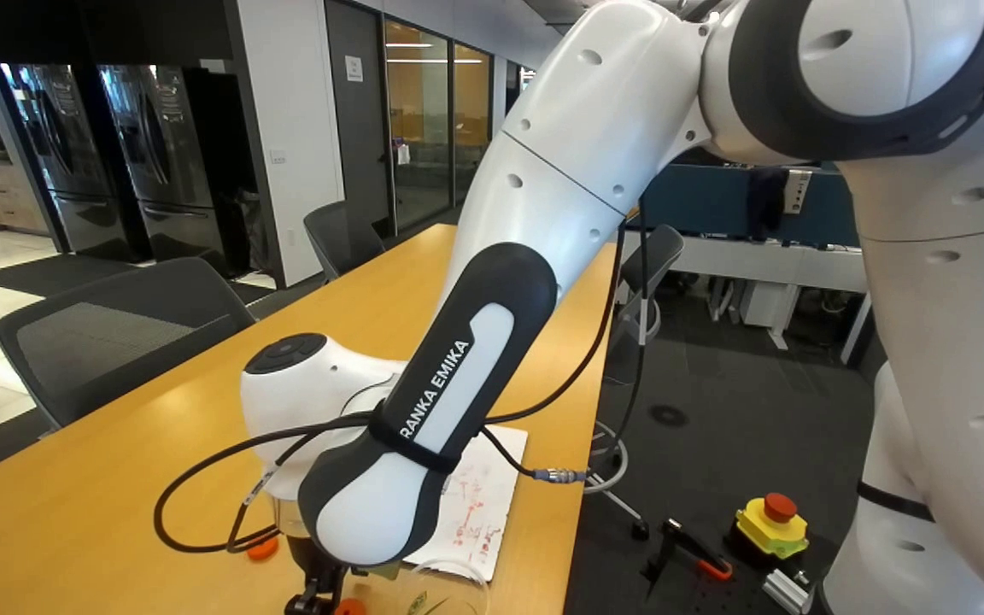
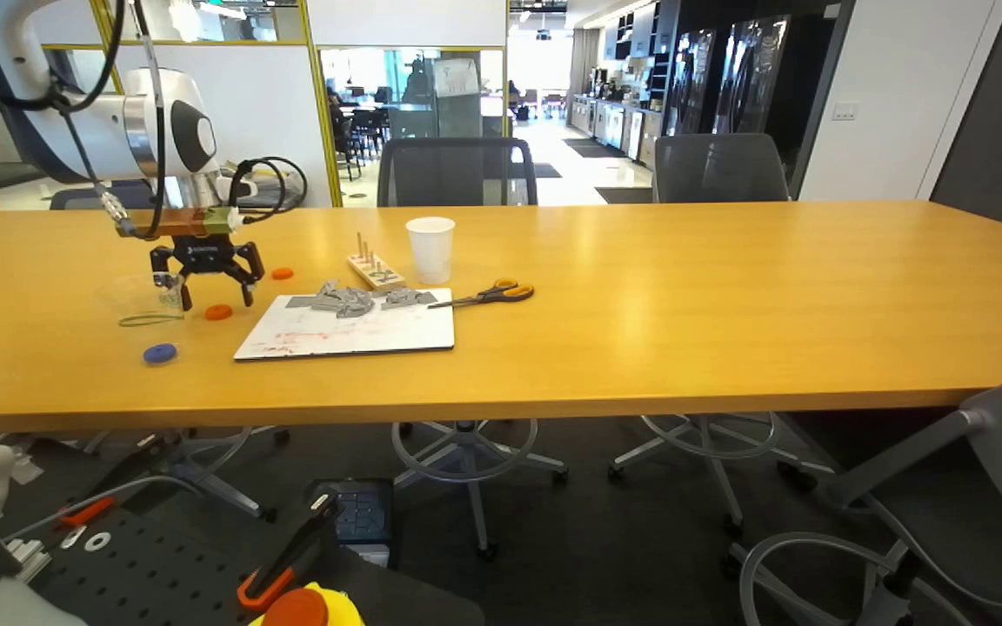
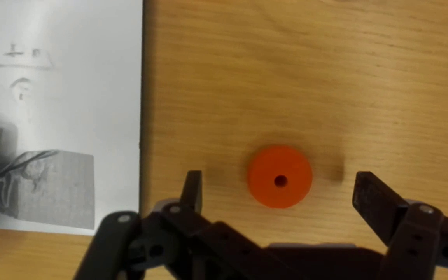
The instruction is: Put the orange objects in the white cup and the blue objects in the glass cup
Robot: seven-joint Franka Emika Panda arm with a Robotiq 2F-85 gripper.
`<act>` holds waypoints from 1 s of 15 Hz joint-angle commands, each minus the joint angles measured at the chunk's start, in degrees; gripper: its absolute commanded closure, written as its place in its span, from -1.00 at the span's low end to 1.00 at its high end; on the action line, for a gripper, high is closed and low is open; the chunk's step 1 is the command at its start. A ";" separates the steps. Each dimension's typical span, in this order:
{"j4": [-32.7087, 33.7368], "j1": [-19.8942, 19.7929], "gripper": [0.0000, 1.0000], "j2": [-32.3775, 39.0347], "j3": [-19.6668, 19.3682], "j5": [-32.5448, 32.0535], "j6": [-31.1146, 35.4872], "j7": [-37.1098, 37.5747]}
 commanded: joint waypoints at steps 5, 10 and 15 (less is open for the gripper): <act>1.20 0.75 -1.00 0.80 -0.55 2.86 1.06 -0.77; 1.16 0.42 -0.50 0.93 -0.38 4.22 1.18 -1.14; 1.10 0.47 0.16 0.84 -0.65 4.75 1.39 -0.92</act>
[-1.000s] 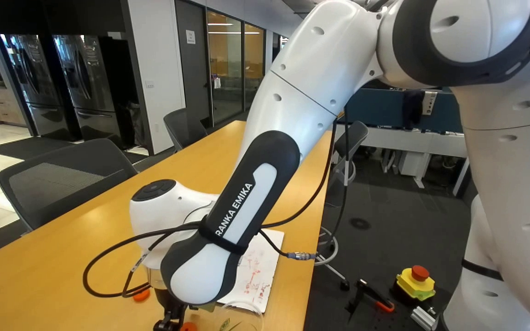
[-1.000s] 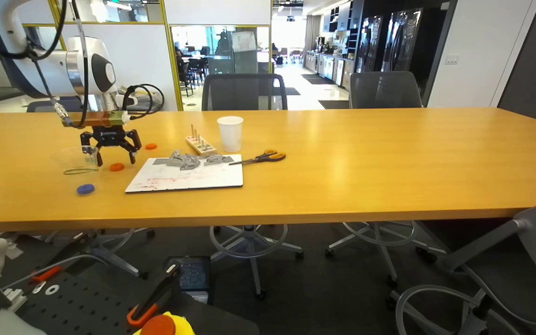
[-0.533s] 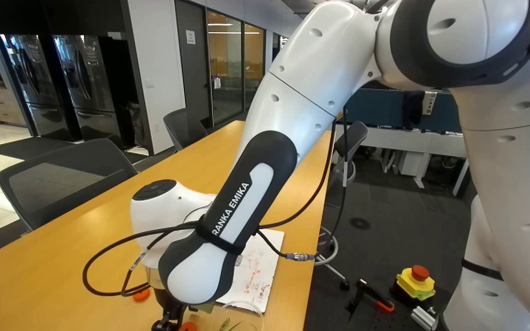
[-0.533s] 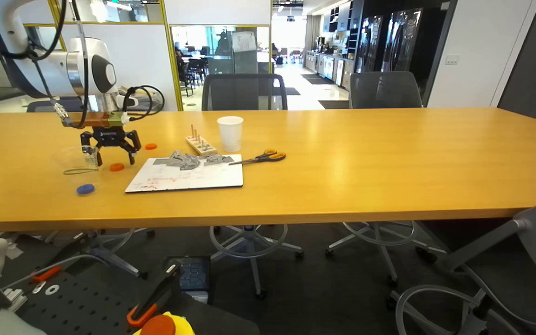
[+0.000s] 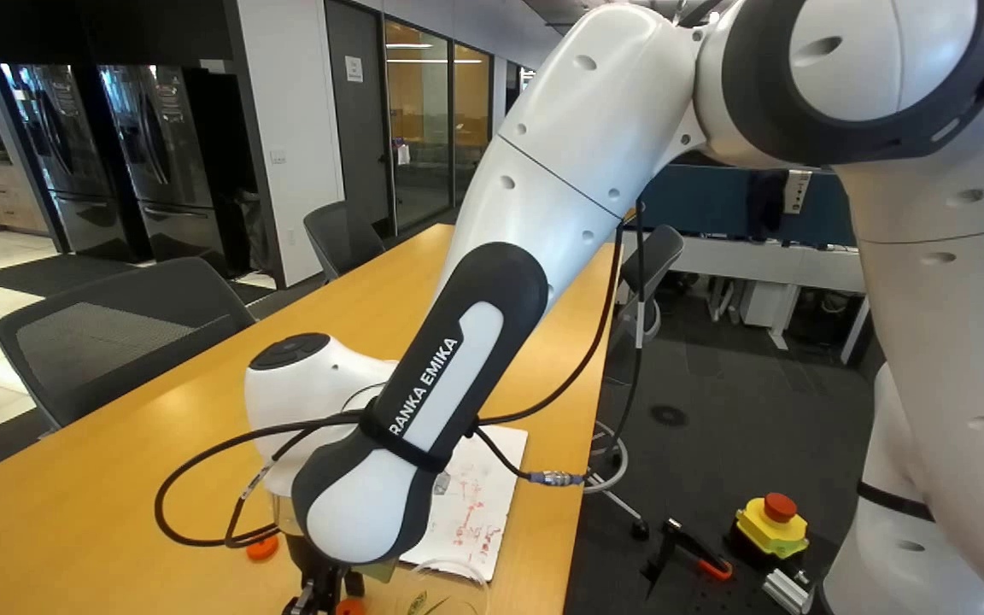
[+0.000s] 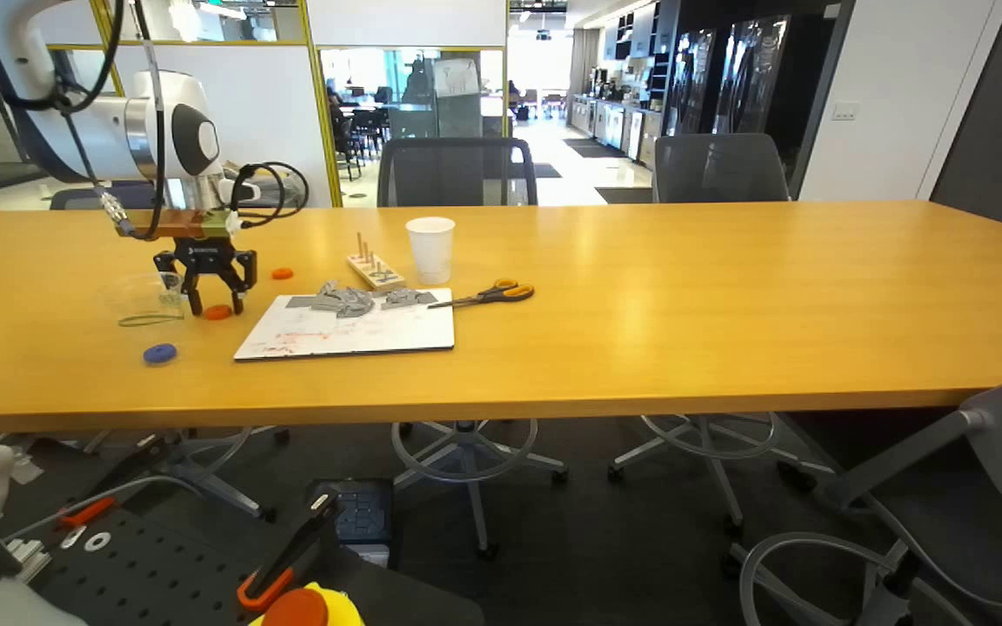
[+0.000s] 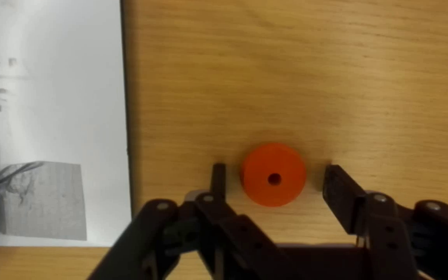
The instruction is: Put the orange objects in the white cup and the blue objects in the glass cup
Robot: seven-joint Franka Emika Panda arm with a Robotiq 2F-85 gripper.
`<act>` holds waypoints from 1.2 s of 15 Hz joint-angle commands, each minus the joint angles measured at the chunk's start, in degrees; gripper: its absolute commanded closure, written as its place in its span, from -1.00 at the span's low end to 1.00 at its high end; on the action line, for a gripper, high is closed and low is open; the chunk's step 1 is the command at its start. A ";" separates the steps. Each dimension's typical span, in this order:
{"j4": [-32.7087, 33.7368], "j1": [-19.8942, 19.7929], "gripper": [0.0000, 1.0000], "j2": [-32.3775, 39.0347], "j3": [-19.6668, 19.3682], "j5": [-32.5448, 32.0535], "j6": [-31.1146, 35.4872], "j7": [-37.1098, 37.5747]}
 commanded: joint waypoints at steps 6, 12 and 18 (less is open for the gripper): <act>2.45 1.02 0.58 -1.63 -3.07 0.06 0.40 1.54; 8.52 0.67 0.58 -4.05 -8.23 -1.61 0.51 6.18; 12.15 -2.96 0.58 -4.88 -13.78 -2.28 0.14 8.92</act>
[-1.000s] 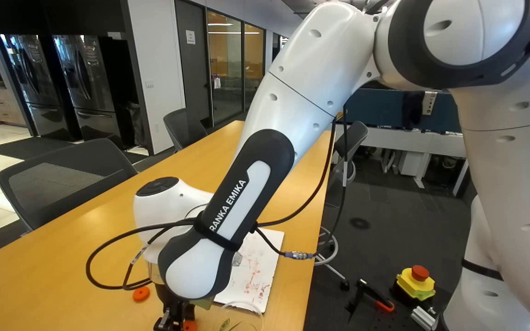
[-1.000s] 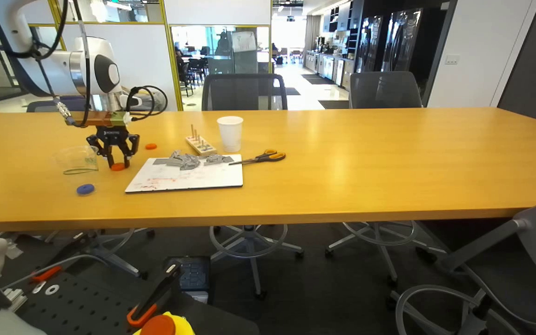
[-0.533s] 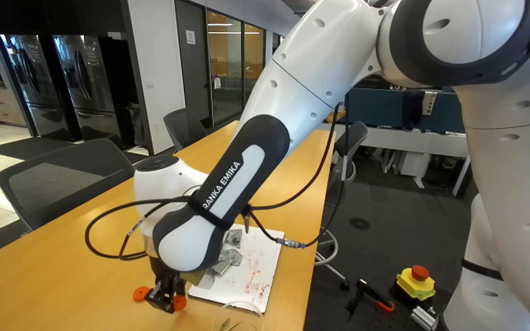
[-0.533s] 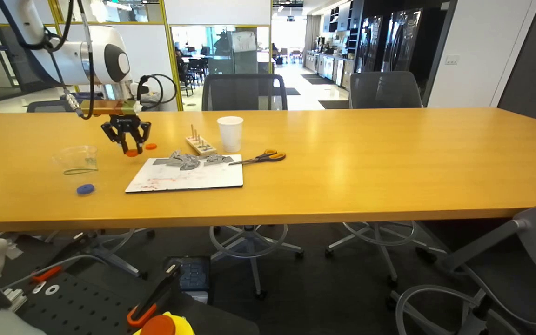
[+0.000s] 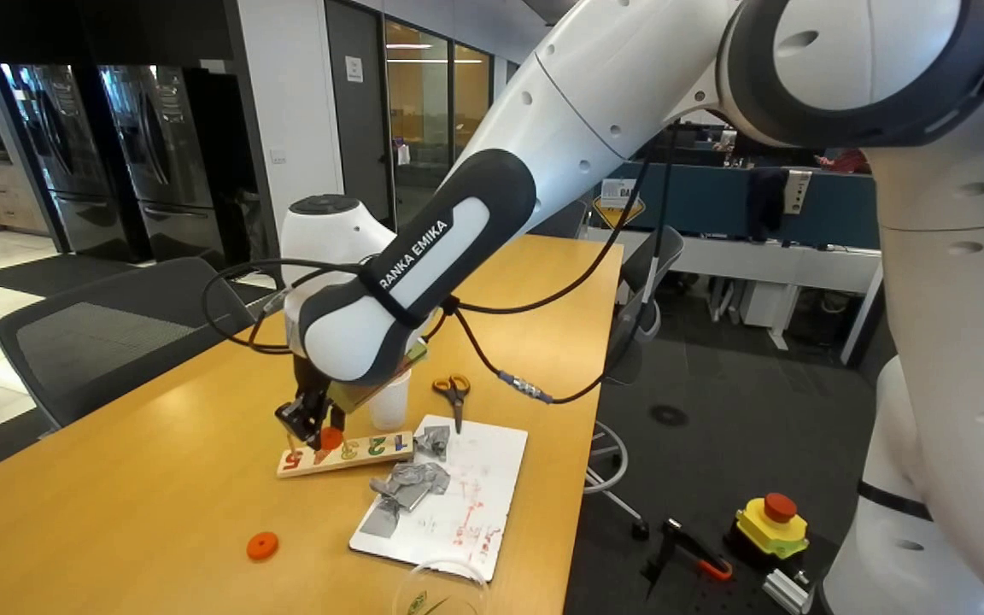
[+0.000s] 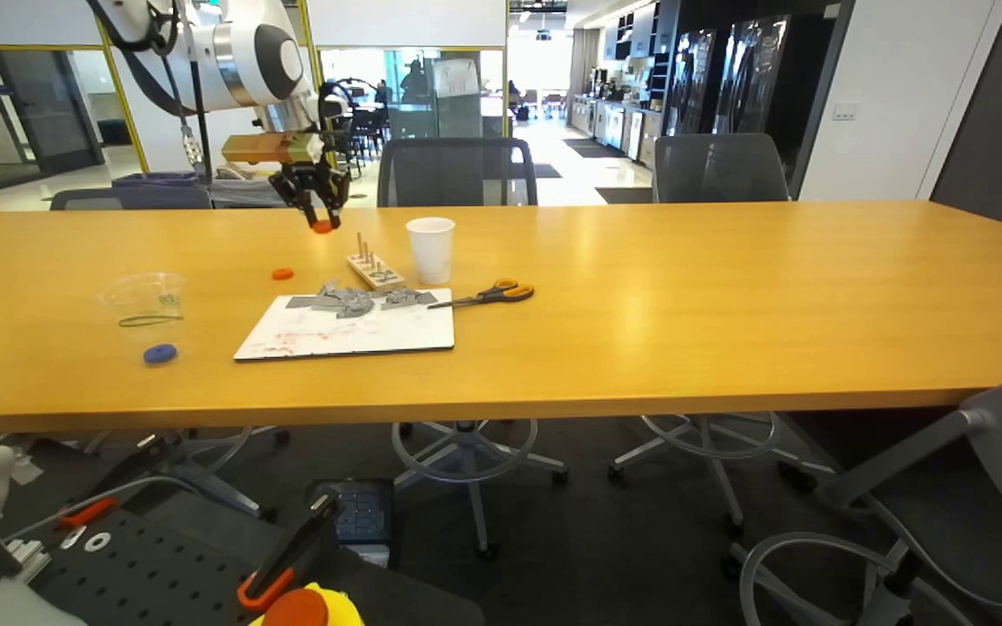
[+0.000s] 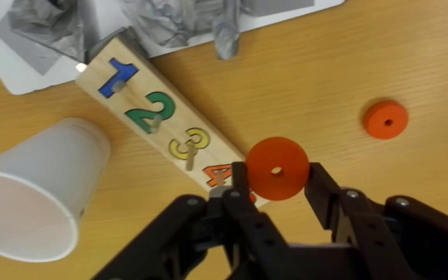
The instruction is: Put the orange objects in the white cup and the blue objects in the glass cup
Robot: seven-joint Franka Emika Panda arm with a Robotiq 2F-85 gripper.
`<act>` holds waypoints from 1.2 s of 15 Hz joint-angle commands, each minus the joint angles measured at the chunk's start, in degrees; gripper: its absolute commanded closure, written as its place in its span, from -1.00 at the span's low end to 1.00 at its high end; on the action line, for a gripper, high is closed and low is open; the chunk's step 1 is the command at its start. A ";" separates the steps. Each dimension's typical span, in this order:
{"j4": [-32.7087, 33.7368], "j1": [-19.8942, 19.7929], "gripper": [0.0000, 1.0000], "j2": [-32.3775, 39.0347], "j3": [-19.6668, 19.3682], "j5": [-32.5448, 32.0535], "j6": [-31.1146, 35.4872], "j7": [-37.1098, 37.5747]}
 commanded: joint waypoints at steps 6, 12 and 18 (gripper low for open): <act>5.16 -3.49 0.58 0.23 -5.18 -1.66 -0.36 5.75; 8.40 -3.07 0.58 2.07 -8.12 -5.56 -0.65 12.00; 11.21 -3.58 0.58 5.69 -10.39 -5.29 -1.75 14.38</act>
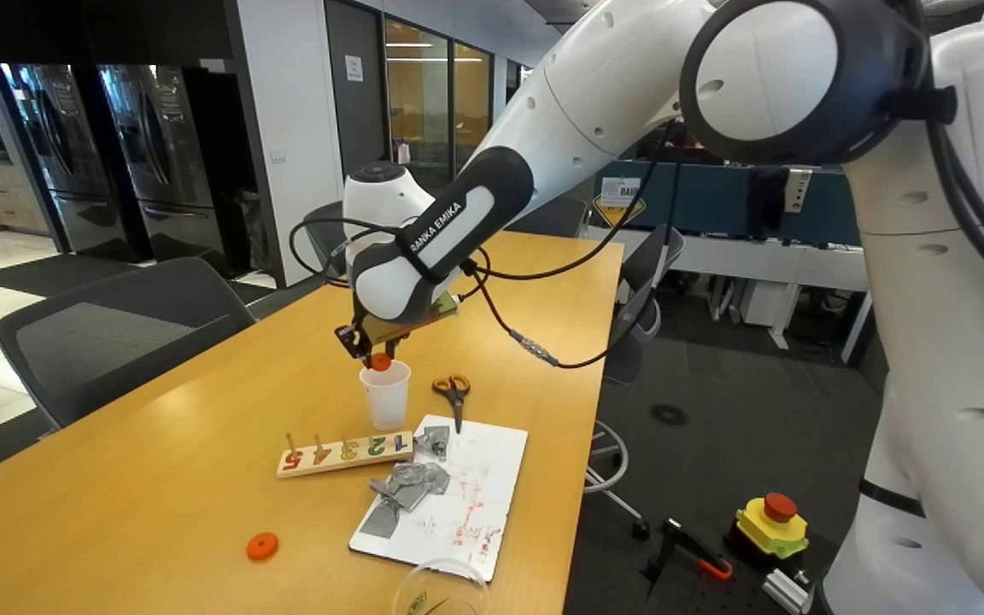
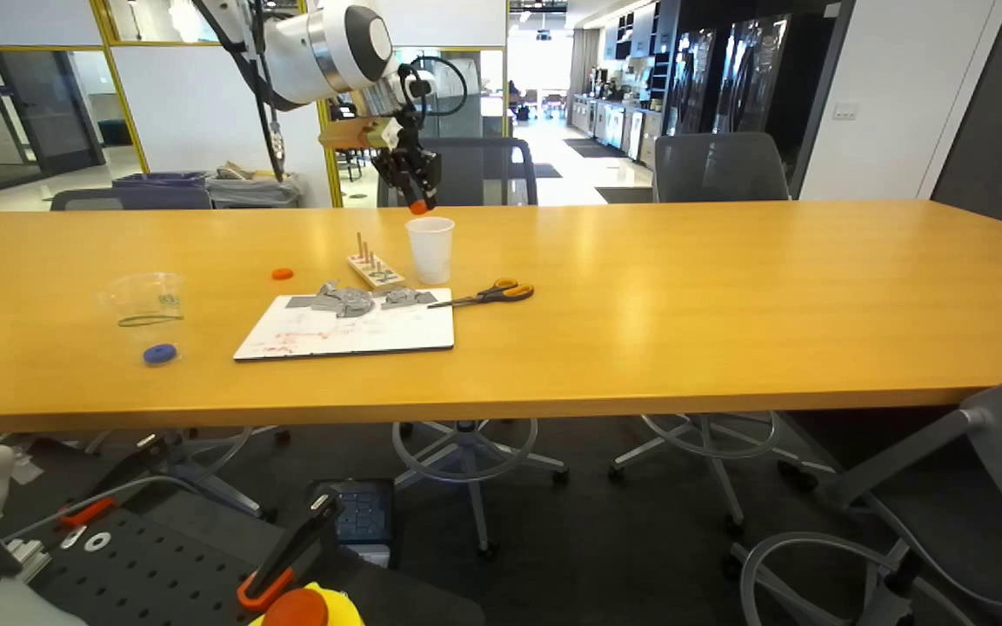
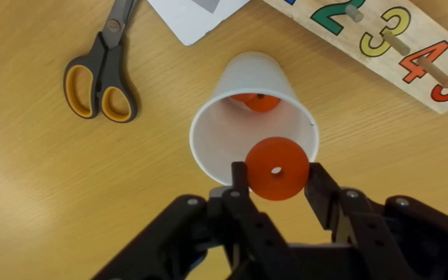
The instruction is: Put the orange objects in the white cup and the blue objects in the glass cup
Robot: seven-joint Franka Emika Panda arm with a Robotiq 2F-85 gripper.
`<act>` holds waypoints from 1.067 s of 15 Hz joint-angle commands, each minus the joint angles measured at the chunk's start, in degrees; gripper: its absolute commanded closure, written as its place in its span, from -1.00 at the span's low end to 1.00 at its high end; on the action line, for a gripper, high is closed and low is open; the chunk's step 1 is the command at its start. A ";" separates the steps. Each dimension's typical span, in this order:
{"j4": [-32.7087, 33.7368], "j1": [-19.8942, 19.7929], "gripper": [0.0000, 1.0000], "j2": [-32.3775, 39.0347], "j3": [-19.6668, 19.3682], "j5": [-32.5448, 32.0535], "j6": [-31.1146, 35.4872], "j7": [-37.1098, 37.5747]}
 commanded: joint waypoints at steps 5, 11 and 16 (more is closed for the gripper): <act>6.05 0.36 0.58 5.13 -1.98 -0.32 -2.46 3.27; 5.53 1.29 -0.94 4.10 -1.32 -0.39 -3.53 3.99; 4.50 4.80 -1.00 3.13 1.64 -0.49 -3.25 2.94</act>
